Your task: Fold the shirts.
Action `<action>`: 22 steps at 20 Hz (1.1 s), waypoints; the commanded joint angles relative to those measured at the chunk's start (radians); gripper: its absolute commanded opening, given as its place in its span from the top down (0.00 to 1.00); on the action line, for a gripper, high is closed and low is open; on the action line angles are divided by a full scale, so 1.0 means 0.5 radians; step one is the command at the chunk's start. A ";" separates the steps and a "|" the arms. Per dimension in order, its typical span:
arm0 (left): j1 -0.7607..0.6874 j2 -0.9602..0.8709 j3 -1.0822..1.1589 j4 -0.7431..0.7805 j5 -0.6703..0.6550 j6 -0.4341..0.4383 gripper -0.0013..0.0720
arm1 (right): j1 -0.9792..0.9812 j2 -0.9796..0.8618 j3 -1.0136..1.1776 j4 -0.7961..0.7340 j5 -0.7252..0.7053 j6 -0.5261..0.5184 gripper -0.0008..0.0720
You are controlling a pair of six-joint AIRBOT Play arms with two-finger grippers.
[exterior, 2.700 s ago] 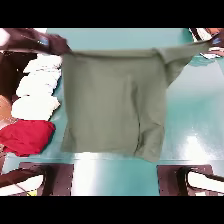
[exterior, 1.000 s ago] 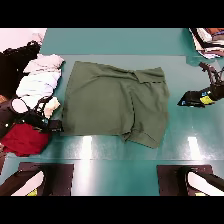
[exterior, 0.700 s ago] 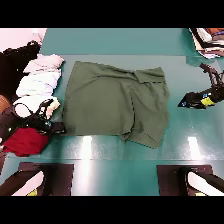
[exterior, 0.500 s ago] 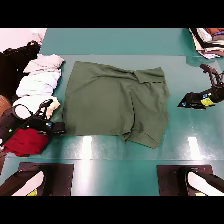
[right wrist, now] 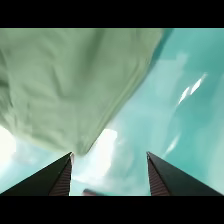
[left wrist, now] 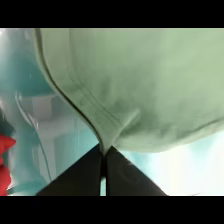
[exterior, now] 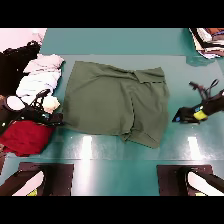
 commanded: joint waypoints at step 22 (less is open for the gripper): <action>-0.001 0.265 0.888 -0.042 -0.053 -0.006 0.95 | 0.137 0.475 0.079 0.420 -0.452 0.000 0.97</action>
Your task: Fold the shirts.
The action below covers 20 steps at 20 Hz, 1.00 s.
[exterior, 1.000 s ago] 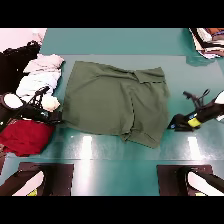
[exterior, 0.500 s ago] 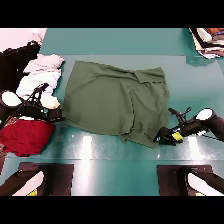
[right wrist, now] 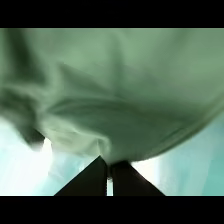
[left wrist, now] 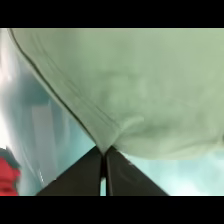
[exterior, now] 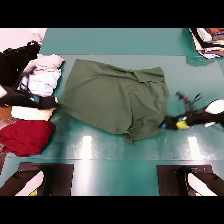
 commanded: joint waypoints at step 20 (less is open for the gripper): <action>-0.001 0.171 2.168 -0.163 -0.138 -0.194 0.96 | -1.263 0.125 2.879 0.040 0.376 0.026 0.97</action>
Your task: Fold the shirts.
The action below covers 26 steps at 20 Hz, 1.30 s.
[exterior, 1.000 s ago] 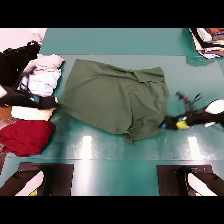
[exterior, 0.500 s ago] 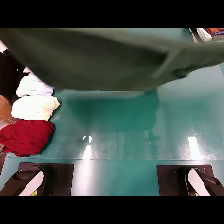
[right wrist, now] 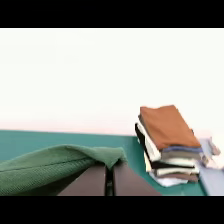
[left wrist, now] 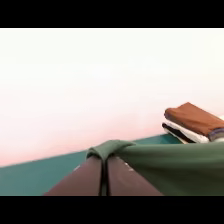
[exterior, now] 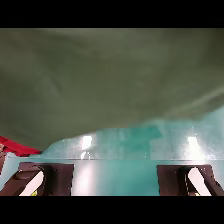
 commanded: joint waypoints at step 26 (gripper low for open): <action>-0.052 -1.623 -1.236 0.079 0.262 0.272 0.96 | 0.963 -1.789 -0.575 -0.755 0.088 0.085 0.97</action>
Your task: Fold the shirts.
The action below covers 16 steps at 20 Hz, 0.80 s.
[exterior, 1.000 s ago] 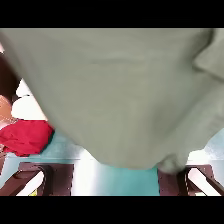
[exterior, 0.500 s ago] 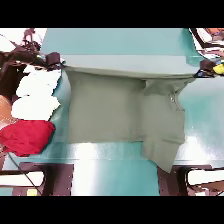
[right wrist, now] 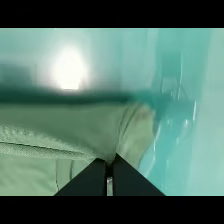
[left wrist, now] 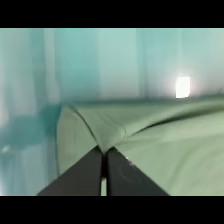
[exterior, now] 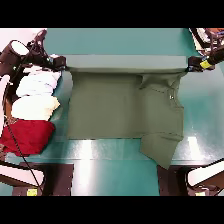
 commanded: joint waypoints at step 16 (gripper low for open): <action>-0.083 0.513 -0.680 0.517 -0.492 -0.089 0.35 | -0.094 0.767 -1.147 -0.040 0.033 -0.045 0.46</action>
